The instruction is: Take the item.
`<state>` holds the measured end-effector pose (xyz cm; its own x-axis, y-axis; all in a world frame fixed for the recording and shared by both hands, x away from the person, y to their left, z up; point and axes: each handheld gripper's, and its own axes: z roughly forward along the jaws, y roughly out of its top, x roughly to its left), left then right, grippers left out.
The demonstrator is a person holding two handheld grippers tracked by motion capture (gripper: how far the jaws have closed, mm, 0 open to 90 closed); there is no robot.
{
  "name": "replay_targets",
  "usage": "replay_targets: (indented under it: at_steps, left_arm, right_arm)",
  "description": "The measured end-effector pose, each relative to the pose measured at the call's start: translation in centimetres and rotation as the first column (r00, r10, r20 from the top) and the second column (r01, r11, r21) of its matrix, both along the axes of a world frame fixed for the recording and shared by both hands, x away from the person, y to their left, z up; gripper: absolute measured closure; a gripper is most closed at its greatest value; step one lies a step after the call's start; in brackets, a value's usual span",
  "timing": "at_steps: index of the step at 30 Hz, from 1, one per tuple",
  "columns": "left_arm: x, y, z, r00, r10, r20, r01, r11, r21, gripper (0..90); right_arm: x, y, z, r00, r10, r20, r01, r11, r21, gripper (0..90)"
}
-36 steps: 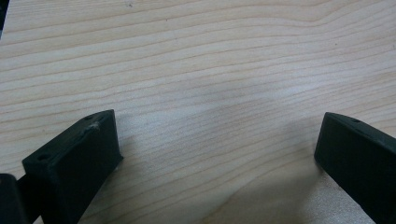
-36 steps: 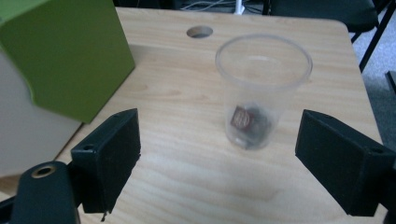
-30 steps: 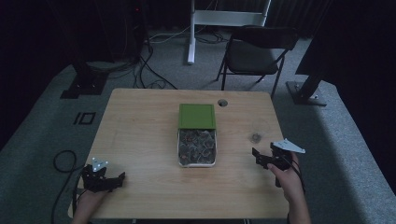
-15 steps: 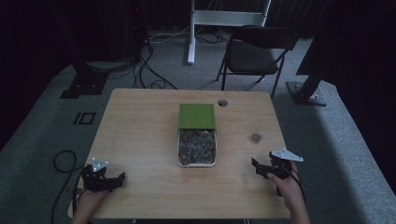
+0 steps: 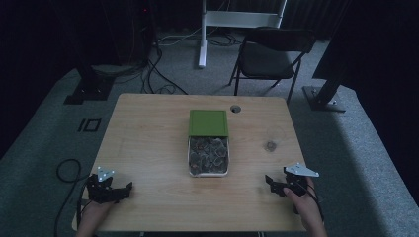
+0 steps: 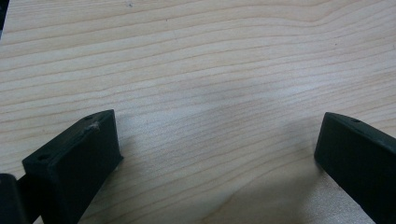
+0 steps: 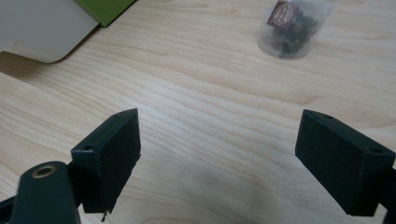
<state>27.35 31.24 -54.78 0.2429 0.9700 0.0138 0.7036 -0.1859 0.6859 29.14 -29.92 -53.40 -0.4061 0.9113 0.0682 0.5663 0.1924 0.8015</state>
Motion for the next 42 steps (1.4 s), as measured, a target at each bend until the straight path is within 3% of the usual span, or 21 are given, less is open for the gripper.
replay_targets:
  at_steps: [8,12,17,22,32,42]
  left_arm:
    - [0.0,0.0,0.0,1.0,0.0,0.0,0.0,1.0,0.001,0.5]
    - [0.0,0.0,0.0,1.0,0.0,0.001,0.0,1.0,0.001,0.5]
    - [0.0,0.0,0.0,1.0,0.0,0.001,0.0,1.0,0.0,0.5]
    - [0.0,0.0,0.0,1.0,0.0,0.001,0.0,1.0,0.0,0.5]
    - [0.0,0.0,0.0,1.0,0.0,0.001,0.0,1.0,0.001,0.5]
    - [0.0,0.0,0.0,1.0,0.0,0.001,0.0,1.0,0.001,0.5]
  right_arm:
    - [-0.4,-0.1,-0.8,0.9996,0.023,-0.018,-0.024,0.9994,-0.025,14.3]
    - [-0.6,-0.1,-1.0,0.9977,0.061,-0.031,-0.062,0.9961,-0.062,14.3]
    - [-0.8,-0.2,-1.5,0.9977,0.051,-0.044,-0.054,0.9957,-0.076,14.3]
    - [-1.0,-0.1,-1.7,0.995,0.079,-0.061,-0.085,0.9914,-0.1,14.3]
    - [-1.0,0.0,-1.9,0.9906,0.115,-0.075,-0.122,0.9864,-0.11,13.5]
    - [-1.2,0.1,-1.9,0.9924,0.093,-0.081,-0.101,0.9897,-0.102,12.9]
